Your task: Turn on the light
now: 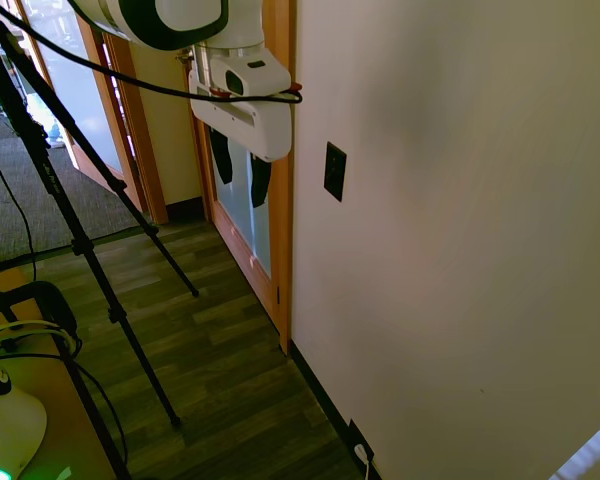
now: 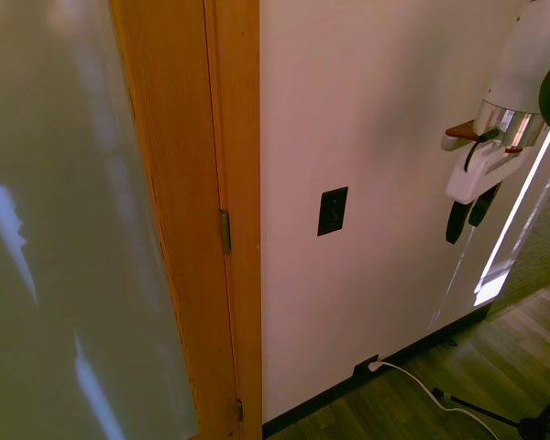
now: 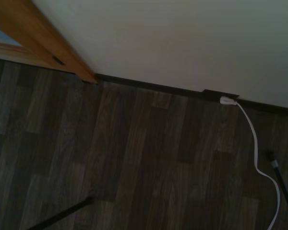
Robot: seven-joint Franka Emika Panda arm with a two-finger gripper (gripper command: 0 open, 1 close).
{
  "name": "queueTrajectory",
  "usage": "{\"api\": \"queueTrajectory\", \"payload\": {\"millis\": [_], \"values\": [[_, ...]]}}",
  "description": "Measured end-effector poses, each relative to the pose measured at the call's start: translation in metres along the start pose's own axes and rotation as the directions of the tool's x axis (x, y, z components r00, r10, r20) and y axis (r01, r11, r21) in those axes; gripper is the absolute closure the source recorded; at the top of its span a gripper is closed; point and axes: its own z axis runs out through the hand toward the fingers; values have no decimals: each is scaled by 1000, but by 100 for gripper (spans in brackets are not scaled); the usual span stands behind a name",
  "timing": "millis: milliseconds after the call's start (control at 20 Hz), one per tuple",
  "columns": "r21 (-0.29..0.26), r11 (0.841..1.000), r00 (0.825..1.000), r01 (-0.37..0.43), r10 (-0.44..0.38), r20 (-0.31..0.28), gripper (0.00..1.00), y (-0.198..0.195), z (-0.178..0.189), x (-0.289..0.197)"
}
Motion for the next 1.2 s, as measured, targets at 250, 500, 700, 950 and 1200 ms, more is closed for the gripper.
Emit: {"api": "queueTrajectory", "payload": {"millis": [250, 500, 700, 950, 1200], "values": [[2, 1000, 1000, 18, -18, -24, 0, -12, -5, 6], [35, 998, 997, 51, -49, -61, 0, -48, 3, 23], [81, 996, 990, 30, -19, -142, 0, -81, 31, 30], [156, 987, 976, -48, 80, -205, 0, -115, 61, 33], [196, 975, 958, -106, 153, -241, 0, -127, 70, 40]]}}
